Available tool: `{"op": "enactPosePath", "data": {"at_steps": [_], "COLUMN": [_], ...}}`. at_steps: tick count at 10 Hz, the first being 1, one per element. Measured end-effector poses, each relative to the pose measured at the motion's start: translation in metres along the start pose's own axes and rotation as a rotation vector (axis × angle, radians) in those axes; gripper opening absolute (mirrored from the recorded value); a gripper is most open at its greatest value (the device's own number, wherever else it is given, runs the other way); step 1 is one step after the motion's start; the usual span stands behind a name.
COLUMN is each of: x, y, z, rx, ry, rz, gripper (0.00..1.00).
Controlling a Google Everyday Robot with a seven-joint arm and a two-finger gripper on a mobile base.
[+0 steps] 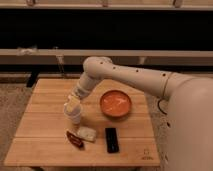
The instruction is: Place the eraser on the white sponge
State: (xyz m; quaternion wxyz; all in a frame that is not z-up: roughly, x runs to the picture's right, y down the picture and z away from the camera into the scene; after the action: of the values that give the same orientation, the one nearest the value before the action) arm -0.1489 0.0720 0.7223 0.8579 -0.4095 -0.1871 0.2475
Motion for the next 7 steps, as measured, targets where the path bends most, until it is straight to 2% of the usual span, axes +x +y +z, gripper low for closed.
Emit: {"op": "enactPosePath", "data": {"at_steps": [4, 6, 7], "x": [0.054, 0.093, 0.105], "y": [0.012, 0.024, 0.029], "z": [-0.017, -0.017, -0.015], "rx": [0.071, 0.125, 0.146], "ry": [0.067, 0.127, 0.157], "rz": [0.137, 0.244, 0.274], "gripper": [0.80, 0.80, 0.80]}}
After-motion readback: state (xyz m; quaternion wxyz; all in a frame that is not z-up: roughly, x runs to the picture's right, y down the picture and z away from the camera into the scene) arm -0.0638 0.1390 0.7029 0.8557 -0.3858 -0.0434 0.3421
